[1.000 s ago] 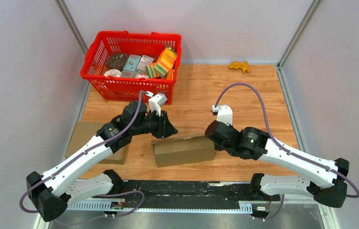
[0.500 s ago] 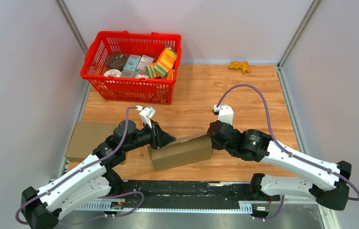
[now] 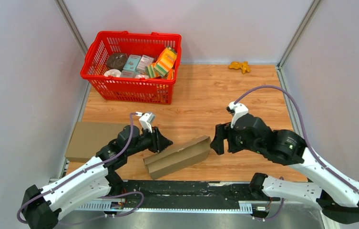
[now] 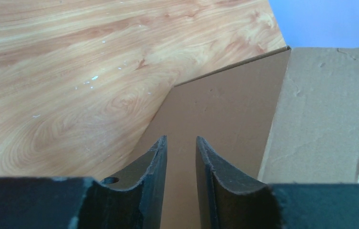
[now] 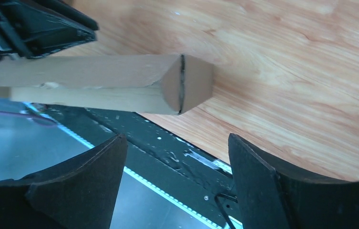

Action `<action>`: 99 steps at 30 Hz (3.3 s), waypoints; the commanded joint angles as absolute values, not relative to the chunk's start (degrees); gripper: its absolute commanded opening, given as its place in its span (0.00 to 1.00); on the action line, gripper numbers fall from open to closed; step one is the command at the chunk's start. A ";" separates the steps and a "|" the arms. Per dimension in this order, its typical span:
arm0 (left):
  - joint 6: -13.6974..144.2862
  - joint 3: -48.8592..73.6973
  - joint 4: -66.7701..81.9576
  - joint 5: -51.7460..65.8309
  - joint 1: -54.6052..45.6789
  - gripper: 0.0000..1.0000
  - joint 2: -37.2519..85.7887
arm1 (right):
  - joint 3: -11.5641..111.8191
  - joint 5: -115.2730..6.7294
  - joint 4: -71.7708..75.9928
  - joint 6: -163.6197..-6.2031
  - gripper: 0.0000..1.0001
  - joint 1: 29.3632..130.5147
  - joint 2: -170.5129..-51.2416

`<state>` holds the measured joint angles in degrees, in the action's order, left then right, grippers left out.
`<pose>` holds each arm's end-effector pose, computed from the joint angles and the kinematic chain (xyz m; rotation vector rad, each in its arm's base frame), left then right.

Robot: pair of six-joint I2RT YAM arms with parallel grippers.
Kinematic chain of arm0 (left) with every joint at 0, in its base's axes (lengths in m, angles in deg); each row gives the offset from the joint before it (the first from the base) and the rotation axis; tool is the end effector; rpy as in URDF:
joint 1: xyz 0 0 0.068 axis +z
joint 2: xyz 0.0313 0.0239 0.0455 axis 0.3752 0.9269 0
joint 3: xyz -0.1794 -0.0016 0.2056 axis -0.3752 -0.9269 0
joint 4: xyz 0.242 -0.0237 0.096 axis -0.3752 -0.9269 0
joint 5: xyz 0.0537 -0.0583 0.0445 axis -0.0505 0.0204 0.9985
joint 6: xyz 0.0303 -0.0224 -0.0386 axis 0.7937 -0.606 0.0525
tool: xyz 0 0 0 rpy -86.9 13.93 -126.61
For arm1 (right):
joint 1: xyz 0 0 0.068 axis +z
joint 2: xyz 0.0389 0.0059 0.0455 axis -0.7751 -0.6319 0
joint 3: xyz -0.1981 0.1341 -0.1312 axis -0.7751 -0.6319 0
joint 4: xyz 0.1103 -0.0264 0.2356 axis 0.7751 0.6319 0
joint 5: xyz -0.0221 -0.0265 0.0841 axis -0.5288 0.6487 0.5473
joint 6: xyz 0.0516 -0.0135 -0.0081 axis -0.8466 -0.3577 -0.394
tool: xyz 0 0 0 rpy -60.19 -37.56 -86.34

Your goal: Fold the paper box

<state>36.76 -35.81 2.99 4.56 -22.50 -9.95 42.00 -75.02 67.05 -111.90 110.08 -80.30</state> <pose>0.1205 -0.1279 0.2352 0.2184 2.0803 -1.1338 0.0789 0.1170 0.3648 -0.4347 2.4061 0.4780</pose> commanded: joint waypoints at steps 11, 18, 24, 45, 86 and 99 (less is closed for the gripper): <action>45.67 -4.30 -21.32 -2.34 -22.70 0.40 1.66 | 41.48 -54.29 50.75 -112.12 0.53 106.09 -81.65; 40.32 -4.29 -7.97 -10.27 -23.57 0.19 10.03 | 31.10 -48.02 40.19 -114.22 0.00 108.29 -80.51; 40.75 -1.92 -5.67 -9.49 -26.30 0.15 13.81 | 25.22 -48.03 40.54 -116.32 0.00 109.70 -79.90; 36.63 -16.23 7.66 -1.05 -33.78 0.07 14.60 | 7.19 -70.88 10.66 -131.98 0.00 112.25 -72.42; 27.10 -29.71 -28.05 10.98 -31.75 0.07 -33.74 | 11.90 -16.56 18.73 -115.01 0.00 77.71 -76.91; 19.06 -33.25 -40.04 10.65 -31.75 0.03 -42.58 | 8.70 -14.97 18.21 -114.92 0.00 77.27 -78.14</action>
<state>25.19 -24.48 -33.93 11.18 -31.85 -35.59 12.93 -14.82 18.25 -115.70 77.71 -79.05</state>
